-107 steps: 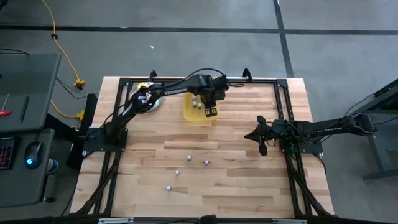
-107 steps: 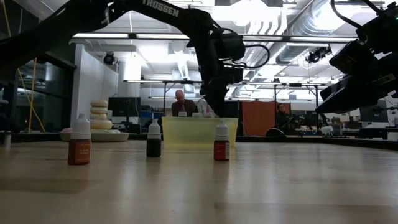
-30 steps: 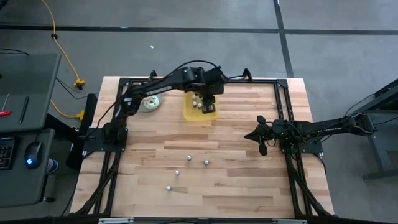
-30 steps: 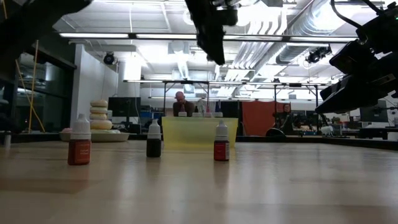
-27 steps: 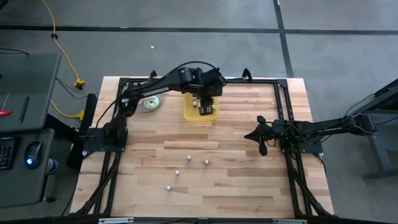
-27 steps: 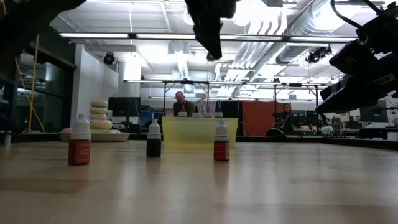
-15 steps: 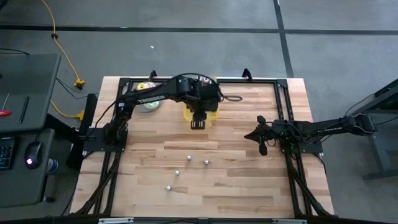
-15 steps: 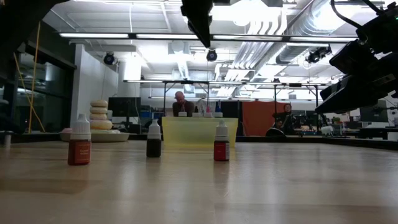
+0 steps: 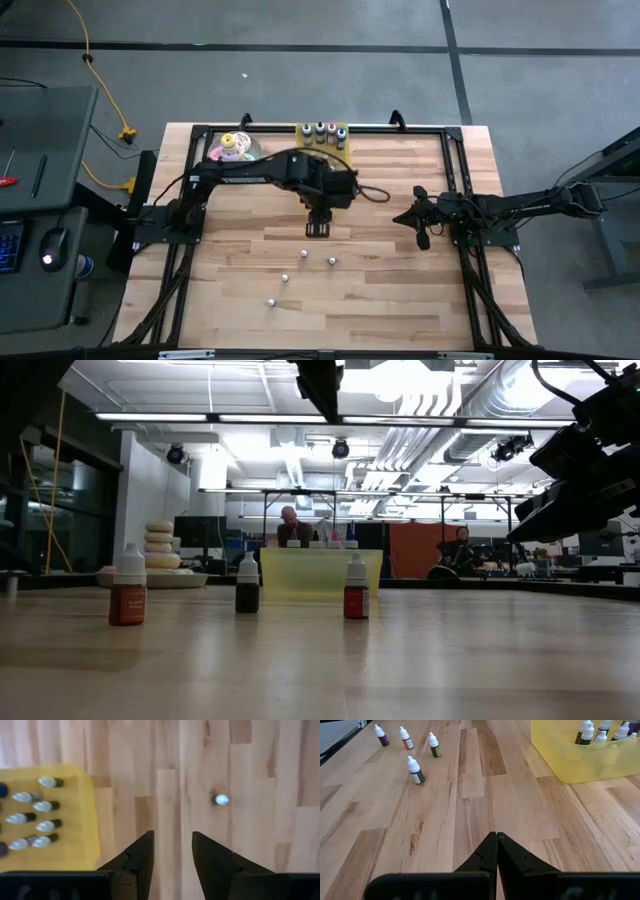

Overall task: Pick & Place food coloring
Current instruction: Put the small purple food coloring bottle into the yellow bin

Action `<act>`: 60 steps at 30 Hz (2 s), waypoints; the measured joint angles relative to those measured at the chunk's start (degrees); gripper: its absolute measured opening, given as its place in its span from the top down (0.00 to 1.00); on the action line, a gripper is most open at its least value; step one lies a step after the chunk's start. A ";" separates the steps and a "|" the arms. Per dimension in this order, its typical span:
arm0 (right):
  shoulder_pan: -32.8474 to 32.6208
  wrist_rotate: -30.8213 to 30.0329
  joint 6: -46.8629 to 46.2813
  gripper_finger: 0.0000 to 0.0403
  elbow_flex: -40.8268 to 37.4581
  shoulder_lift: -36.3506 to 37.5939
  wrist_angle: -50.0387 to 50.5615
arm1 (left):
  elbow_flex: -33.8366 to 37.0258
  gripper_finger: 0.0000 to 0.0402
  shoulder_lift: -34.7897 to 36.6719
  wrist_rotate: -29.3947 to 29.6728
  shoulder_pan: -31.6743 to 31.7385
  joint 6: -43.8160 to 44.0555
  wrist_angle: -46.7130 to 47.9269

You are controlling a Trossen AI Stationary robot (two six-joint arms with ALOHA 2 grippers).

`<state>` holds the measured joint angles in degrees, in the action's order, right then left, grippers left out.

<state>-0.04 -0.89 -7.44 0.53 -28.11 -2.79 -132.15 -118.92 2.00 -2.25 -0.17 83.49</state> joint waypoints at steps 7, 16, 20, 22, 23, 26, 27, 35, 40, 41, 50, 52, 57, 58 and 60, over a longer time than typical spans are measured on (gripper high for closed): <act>-0.02 0.01 0.00 1.00 0.00 0.05 -0.01 | 10.72 0.68 6.82 0.57 -3.24 5.55 -8.31; 0.00 0.00 0.00 1.00 0.00 -0.02 -0.11 | 29.57 0.68 18.84 3.74 -7.15 12.59 -14.60; 0.00 0.00 0.00 1.00 0.00 0.00 -0.27 | 39.91 0.68 26.07 3.69 -8.49 14.25 -19.61; -0.01 0.02 0.00 1.00 0.00 0.01 0.00 | 45.38 0.68 30.16 3.33 -9.35 14.61 -21.65; -0.02 0.00 0.00 1.00 0.00 -0.01 -0.07 | 47.98 0.68 32.20 3.15 -9.57 14.64 -22.88; -0.02 0.00 0.00 1.00 0.00 -0.01 -0.04 | 55.00 0.68 37.94 2.22 -10.53 14.65 -24.65; -0.01 0.00 0.00 1.00 0.00 -0.01 -0.02 | 56.91 0.68 39.68 1.76 -10.66 14.65 -25.13; -0.02 0.02 0.00 1.00 -0.02 0.01 -0.07 | 69.59 0.68 49.24 1.91 -15.79 28.38 -32.63; -0.02 0.02 0.00 1.00 0.00 -0.01 -0.02 | 75.39 0.68 50.85 0.06 -18.41 46.11 -38.24; -0.02 0.02 0.00 1.00 0.00 0.00 -0.03 | 76.42 0.68 50.91 -0.31 -18.88 47.13 -38.56; -0.01 0.02 0.00 1.00 0.00 0.00 -0.01 | 82.95 0.68 50.39 -3.64 -23.44 62.19 -45.42; -0.01 0.02 0.00 1.00 0.00 0.00 -0.02 | 83.31 0.68 49.27 -4.13 -24.74 65.73 -46.49; -0.01 0.02 0.00 1.00 0.00 -0.01 -0.07 | 82.55 0.68 44.45 -6.67 -27.21 73.10 -47.93; 0.00 0.02 0.00 1.00 0.00 0.01 -0.07 | 81.86 0.68 42.82 -7.61 -27.26 73.74 -47.81; 0.00 0.02 0.00 1.00 -0.02 0.01 0.09 | 79.38 0.68 39.15 -8.45 -27.98 74.29 -46.96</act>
<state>-0.03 -0.87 -7.44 0.52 -28.10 -2.70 -52.77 -79.77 -6.45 -30.23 74.12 36.52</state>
